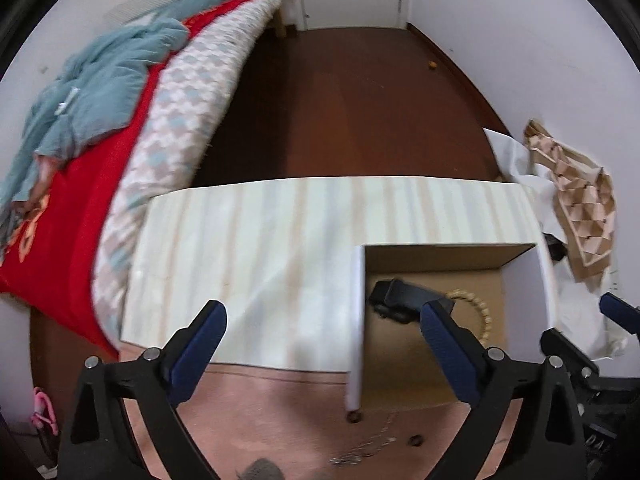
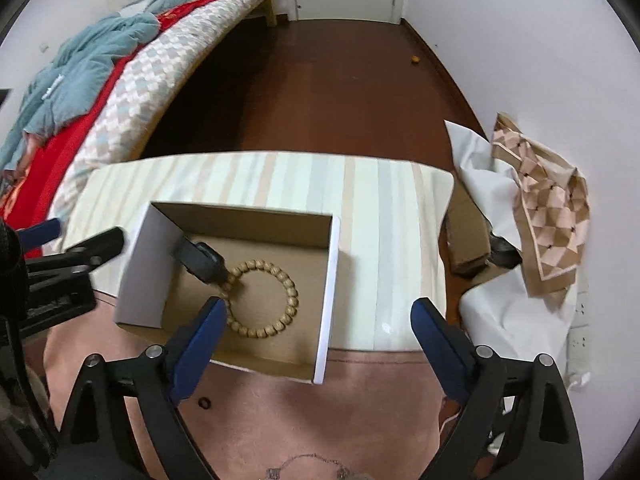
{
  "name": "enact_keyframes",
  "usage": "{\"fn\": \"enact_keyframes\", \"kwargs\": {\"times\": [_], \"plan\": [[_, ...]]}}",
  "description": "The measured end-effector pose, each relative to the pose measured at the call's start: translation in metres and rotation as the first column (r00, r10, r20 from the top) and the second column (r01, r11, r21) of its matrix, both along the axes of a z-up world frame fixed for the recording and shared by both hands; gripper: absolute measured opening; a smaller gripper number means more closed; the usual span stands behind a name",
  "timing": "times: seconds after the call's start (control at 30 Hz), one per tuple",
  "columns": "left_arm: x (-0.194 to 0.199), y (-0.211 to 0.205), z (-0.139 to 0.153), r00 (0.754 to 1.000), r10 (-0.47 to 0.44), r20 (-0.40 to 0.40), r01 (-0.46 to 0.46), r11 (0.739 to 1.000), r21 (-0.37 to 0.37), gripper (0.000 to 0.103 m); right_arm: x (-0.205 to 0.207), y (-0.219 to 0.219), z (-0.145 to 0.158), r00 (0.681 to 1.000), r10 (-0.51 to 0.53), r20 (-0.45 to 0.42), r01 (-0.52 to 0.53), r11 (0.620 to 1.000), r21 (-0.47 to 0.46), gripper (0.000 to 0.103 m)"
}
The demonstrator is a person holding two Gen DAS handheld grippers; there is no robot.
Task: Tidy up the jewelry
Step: 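Carry the watch band and bracelet into the white box and open both tools, then lift both open tools out of the box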
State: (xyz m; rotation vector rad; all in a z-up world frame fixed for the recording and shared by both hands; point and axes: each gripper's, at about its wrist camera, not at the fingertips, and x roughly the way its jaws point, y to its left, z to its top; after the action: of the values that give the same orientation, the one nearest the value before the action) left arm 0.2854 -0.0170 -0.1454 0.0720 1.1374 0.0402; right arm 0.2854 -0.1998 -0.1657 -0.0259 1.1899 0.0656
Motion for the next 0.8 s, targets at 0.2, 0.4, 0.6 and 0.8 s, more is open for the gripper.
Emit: {"fn": "enact_keyframes", "kwargs": {"times": [0.2,0.4,0.6,0.8], "plan": [[-0.025,0.009,0.007,0.999,0.019,0.048,-0.021,0.999,0.039,0.102,-0.016,0.004,0.003,0.999,-0.037,0.03,0.038,0.999,-0.026,0.101],[-0.045,0.01,0.027,0.994,0.015,0.104,-0.02,0.999,0.048,0.102,-0.036,0.003,0.019,0.996,-0.065,0.064,0.066,0.998,-0.009,0.101],[-0.076,0.013,0.057,0.986,0.013,0.167,-0.02,0.999,0.042,0.102,-0.065,0.004,0.048,0.989,-0.085,0.118,0.086,0.996,0.0,0.101],[-0.111,0.013,0.081,0.977,0.014,0.215,-0.024,0.999,0.046,0.102,-0.102,0.007,0.081,0.979,-0.086,0.187,0.087,0.996,0.0,0.102]]}}
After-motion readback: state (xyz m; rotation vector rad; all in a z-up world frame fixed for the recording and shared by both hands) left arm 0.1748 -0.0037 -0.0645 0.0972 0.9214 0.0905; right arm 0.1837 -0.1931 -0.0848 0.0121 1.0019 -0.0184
